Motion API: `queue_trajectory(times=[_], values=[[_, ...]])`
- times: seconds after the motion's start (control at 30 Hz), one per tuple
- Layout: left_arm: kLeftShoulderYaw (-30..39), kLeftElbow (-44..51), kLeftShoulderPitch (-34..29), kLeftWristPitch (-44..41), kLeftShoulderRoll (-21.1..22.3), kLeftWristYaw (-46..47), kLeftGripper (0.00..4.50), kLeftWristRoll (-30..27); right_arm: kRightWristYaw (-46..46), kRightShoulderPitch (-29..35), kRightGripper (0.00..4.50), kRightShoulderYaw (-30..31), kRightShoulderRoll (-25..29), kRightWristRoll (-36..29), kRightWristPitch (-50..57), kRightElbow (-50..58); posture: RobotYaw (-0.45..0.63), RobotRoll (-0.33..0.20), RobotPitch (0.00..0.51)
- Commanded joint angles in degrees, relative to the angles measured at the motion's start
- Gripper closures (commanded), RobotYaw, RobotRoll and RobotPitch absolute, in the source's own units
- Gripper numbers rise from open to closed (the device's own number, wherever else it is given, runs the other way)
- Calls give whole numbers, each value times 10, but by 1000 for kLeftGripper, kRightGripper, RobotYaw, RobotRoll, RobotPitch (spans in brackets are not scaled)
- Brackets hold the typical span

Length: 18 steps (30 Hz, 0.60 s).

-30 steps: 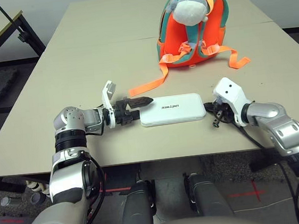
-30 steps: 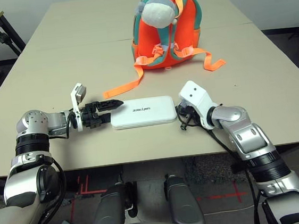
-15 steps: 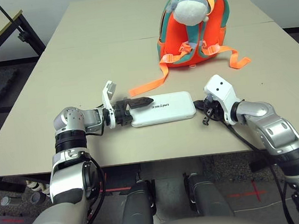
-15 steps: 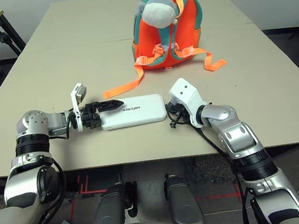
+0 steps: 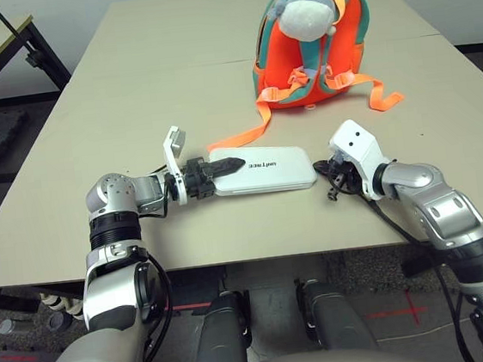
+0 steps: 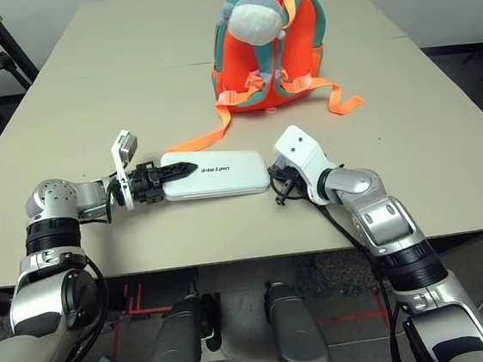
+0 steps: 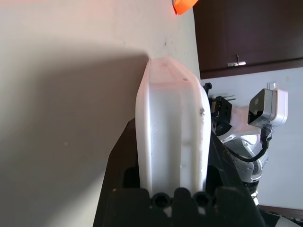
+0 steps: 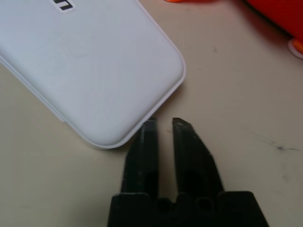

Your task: Put the pencil case into the backpack and zip it.

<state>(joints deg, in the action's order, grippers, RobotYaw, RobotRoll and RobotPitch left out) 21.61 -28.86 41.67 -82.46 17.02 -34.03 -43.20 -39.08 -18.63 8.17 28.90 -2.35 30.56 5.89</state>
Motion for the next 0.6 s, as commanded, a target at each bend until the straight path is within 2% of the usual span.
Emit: queue_trajectory(times=[0.03,0.23,0.27,0.43,0.6], values=[[17,35,22,6,9,11,3272,-11,-2,-3,2507,11,2,6,-25,-13,-176,0,121],[48,103,69,-20,30,1,3272,-54,27,-15,247,-7,9,27,-40,-54,-168,0,123],[53,113,79,-26,33,2,3272,-61,35,-19,0,-12,9,29,-41,-63,-164,0,123],[70,151,123,-52,60,13,3272,-83,78,-50,0,-44,0,22,-41,-103,-158,0,123],[63,175,140,-52,110,5,3272,-83,116,-82,0,-81,-21,9,-45,-136,-147,0,121]])
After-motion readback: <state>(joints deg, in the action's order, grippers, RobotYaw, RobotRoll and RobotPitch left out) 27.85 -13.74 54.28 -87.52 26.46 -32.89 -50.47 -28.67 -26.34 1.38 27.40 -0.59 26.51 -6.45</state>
